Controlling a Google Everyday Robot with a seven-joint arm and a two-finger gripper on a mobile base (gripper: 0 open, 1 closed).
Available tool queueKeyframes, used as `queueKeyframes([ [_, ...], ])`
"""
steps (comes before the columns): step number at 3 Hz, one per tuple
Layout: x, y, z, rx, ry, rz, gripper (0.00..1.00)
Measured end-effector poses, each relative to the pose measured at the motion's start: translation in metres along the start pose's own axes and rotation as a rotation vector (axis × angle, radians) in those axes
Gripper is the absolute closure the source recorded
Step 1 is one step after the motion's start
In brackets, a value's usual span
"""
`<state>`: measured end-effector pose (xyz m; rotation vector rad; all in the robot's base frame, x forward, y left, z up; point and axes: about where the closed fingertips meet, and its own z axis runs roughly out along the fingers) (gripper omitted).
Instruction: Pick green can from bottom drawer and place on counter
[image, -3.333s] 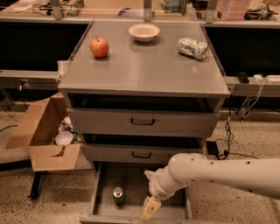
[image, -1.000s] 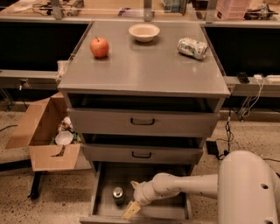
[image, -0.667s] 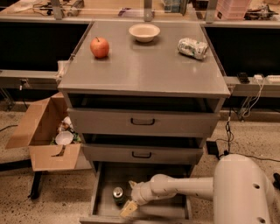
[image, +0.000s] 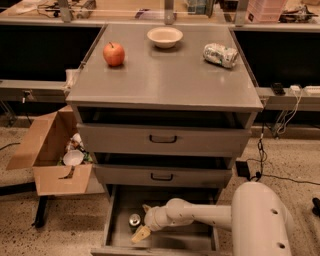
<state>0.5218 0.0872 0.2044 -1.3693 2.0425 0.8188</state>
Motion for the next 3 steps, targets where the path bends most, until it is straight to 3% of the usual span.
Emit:
queueKeyframes([
  [1, -0.002, -0.008, 0.012, 0.002, -0.011, 0.006, 0.0],
  [3, 0.017, -0.022, 0.035, 0.0, 0.016, 0.047, 0.28],
])
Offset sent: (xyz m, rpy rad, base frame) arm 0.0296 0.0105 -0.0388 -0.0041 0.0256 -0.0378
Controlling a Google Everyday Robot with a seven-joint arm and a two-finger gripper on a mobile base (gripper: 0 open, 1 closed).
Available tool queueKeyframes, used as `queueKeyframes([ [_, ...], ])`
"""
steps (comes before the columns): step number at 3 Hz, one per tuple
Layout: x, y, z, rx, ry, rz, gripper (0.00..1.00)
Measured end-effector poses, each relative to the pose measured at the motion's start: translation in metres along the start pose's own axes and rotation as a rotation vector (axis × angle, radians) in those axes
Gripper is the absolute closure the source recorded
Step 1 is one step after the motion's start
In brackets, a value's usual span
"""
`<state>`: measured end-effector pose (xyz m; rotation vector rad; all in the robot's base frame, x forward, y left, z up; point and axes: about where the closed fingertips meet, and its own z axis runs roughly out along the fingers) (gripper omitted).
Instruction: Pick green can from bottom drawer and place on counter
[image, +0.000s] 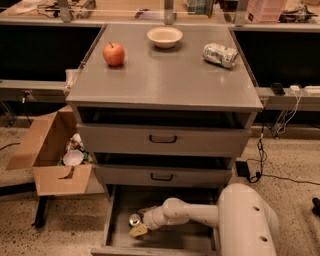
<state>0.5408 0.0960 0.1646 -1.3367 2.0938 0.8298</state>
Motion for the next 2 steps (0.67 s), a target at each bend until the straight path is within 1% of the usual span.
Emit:
queueKeyframes([
  [1, 0.004, 0.002, -0.003, -0.003, 0.012, -0.01, 0.59],
  [2, -0.009, 0.014, -0.036, 0.002, -0.033, -0.061, 0.82],
])
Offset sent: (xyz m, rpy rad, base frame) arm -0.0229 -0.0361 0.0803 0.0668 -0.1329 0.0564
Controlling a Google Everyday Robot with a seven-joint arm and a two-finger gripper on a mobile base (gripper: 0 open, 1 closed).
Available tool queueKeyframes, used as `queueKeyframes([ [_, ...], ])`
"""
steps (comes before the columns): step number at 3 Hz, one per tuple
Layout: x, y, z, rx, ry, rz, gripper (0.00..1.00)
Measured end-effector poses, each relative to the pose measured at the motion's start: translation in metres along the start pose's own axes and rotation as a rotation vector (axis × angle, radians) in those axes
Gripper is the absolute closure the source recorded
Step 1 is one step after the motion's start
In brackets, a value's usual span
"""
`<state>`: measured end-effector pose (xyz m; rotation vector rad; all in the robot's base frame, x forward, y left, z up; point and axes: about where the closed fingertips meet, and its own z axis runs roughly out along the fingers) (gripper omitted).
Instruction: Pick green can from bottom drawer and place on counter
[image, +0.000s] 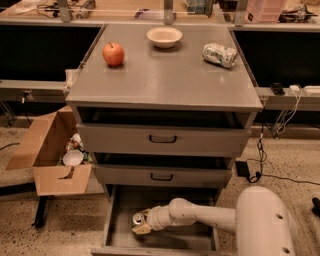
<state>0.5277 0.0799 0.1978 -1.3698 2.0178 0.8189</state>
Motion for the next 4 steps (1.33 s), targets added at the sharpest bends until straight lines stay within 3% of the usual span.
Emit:
queueKeyframes([
  [1, -0.039, 0.018, -0.057, 0.019, -0.087, -0.106, 1.0],
  [2, -0.079, 0.035, -0.148, 0.028, -0.152, -0.223, 1.0],
  [3, -0.073, 0.034, -0.142, 0.027, -0.147, -0.207, 1.0],
  [4, -0.094, 0.049, -0.16, -0.001, -0.162, -0.225, 1.0],
])
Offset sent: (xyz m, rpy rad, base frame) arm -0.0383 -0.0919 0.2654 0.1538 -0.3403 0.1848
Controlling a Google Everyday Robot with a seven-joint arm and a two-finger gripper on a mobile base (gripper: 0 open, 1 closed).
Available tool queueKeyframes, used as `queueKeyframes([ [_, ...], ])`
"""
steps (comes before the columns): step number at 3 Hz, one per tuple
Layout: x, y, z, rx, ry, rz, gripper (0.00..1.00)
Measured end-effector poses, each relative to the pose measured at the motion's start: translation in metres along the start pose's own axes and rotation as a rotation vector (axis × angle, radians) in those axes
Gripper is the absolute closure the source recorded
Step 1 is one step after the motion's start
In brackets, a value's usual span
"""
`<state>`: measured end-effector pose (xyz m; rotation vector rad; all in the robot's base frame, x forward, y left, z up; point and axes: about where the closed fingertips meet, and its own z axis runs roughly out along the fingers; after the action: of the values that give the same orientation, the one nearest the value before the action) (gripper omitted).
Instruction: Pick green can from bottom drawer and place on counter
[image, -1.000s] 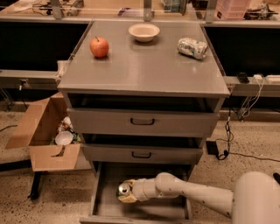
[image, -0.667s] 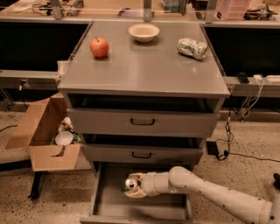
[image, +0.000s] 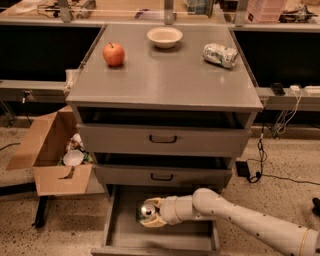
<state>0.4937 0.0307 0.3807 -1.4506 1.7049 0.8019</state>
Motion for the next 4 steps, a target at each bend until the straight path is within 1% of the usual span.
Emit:
queueKeyframes([
  [1, -0.057, 0.02, -0.033, -0.056, 0.02, -0.054, 1.0],
  [2, -0.122, 0.044, -0.065, -0.118, 0.072, -0.105, 1.0],
  [3, -0.184, 0.048, -0.102, -0.121, 0.14, -0.165, 1.0],
  [4, -0.194, 0.046, -0.11, -0.107, 0.167, -0.198, 1.0],
])
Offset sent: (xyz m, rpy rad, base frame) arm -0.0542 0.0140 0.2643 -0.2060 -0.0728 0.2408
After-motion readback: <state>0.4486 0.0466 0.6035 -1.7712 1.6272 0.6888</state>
